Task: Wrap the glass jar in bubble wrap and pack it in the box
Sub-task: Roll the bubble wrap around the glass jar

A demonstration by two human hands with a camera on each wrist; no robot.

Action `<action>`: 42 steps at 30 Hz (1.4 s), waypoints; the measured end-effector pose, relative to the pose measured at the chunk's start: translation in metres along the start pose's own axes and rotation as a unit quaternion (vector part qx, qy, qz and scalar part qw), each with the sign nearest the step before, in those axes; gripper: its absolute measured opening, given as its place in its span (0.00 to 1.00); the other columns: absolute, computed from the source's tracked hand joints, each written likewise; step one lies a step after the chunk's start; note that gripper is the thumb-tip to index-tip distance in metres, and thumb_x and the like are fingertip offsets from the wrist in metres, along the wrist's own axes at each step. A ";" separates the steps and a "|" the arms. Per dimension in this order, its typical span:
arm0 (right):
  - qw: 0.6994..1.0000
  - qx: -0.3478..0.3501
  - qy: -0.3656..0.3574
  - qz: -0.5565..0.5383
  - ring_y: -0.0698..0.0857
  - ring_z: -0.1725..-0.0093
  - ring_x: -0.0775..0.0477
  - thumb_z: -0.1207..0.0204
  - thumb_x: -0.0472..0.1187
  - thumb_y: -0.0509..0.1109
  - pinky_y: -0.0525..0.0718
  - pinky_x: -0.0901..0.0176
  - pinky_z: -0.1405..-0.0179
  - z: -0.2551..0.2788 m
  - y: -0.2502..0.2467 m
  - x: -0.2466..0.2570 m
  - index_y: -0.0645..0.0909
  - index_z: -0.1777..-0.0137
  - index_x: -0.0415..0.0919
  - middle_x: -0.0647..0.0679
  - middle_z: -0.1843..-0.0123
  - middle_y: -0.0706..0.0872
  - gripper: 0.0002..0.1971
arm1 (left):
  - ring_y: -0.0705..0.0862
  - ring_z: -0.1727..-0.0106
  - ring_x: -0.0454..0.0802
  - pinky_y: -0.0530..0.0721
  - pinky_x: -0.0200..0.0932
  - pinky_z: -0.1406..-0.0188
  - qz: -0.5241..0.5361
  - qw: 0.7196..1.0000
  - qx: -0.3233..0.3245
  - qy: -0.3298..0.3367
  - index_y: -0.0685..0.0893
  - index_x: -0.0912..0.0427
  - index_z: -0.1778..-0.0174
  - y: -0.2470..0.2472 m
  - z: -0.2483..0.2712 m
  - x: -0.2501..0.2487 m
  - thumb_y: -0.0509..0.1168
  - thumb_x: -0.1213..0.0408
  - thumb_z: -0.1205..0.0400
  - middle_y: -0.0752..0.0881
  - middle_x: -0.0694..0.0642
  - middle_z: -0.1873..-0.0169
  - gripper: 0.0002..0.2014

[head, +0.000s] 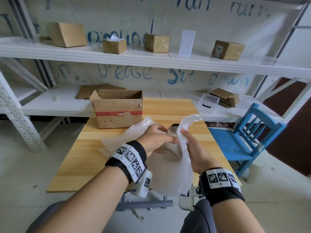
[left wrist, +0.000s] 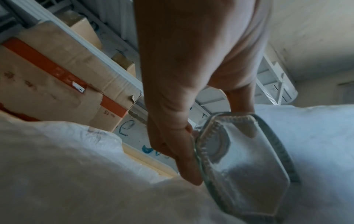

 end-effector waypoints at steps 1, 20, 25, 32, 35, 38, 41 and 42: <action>1.000 -0.010 0.009 -0.003 0.90 0.37 0.32 0.09 0.57 0.50 0.89 0.44 0.43 0.000 -0.001 -0.001 0.75 0.21 0.31 0.27 0.33 0.87 0.32 | 0.88 0.40 0.59 0.90 0.56 0.45 -0.006 1.000 0.003 0.001 0.78 0.53 0.34 0.001 0.001 0.001 0.86 0.53 0.47 0.87 0.59 0.41 0.44; 0.982 -0.161 0.042 0.087 0.89 0.40 0.35 0.12 0.60 0.55 0.85 0.39 0.40 -0.020 -0.033 -0.011 0.79 0.31 0.31 0.26 0.34 0.87 0.30 | 0.86 0.56 0.55 0.83 0.45 0.58 -0.206 0.971 0.120 -0.030 0.78 0.59 0.41 0.031 0.010 0.009 0.80 0.33 0.39 0.85 0.54 0.59 0.41; 0.979 -0.168 0.067 0.089 0.92 0.48 0.36 0.14 0.64 0.54 0.88 0.42 0.47 -0.017 -0.038 -0.012 0.85 0.34 0.33 0.32 0.44 0.92 0.34 | 0.87 0.61 0.55 0.83 0.45 0.63 -0.231 0.970 0.076 -0.005 0.86 0.64 0.53 0.019 0.003 0.007 0.80 0.58 0.32 0.86 0.58 0.62 0.19; 0.984 -0.142 0.069 0.077 0.93 0.56 0.41 0.15 0.58 0.56 0.86 0.45 0.51 -0.012 -0.044 -0.013 0.89 0.41 0.38 0.39 0.50 0.94 0.28 | 0.88 0.63 0.51 0.86 0.43 0.61 -0.183 0.980 0.074 0.006 0.90 0.66 0.56 0.013 -0.006 0.015 0.78 0.62 0.23 0.92 0.61 0.61 0.10; 0.982 -0.147 0.068 0.097 0.91 0.53 0.39 0.16 0.51 0.60 0.86 0.45 0.52 -0.011 -0.043 -0.013 0.85 0.33 0.33 0.36 0.46 0.92 0.24 | 0.88 0.57 0.55 0.85 0.47 0.54 -0.157 0.985 0.072 0.001 0.88 0.77 0.43 0.012 -0.007 0.016 0.76 0.62 0.21 0.91 0.69 0.54 0.20; 0.972 -0.190 0.067 0.120 0.92 0.51 0.36 0.16 0.48 0.66 0.88 0.45 0.58 -0.012 -0.050 -0.015 0.82 0.31 0.31 0.33 0.43 0.92 0.23 | 0.85 0.72 0.45 0.80 0.30 0.72 -0.154 0.986 0.069 -0.004 0.88 0.76 0.53 0.010 -0.007 0.018 0.72 0.60 0.17 0.88 0.55 0.71 0.17; 0.964 -0.216 0.073 0.137 0.94 0.46 0.34 0.19 0.49 0.73 0.91 0.45 0.56 -0.011 -0.055 -0.017 0.84 0.34 0.30 0.33 0.43 0.94 0.23 | 0.75 0.82 0.43 0.72 0.30 0.80 -0.185 0.981 0.063 -0.013 0.79 0.60 0.71 0.010 -0.002 0.019 0.71 0.53 0.16 0.76 0.49 0.81 0.20; 0.961 -0.225 0.071 0.147 0.94 0.46 0.35 0.21 0.49 0.76 0.92 0.44 0.55 -0.010 -0.057 -0.016 0.84 0.35 0.29 0.34 0.45 0.94 0.24 | 0.73 0.80 0.46 0.71 0.32 0.77 -0.198 0.978 0.062 -0.012 0.75 0.59 0.73 0.009 -0.004 0.021 0.72 0.51 0.17 0.73 0.52 0.80 0.23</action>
Point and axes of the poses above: each hand's wrist, its own z-axis away from the middle knuckle, its own y-axis out of the palm, x = y × z, the point moved 7 cm from there along -z, towards the middle knuckle
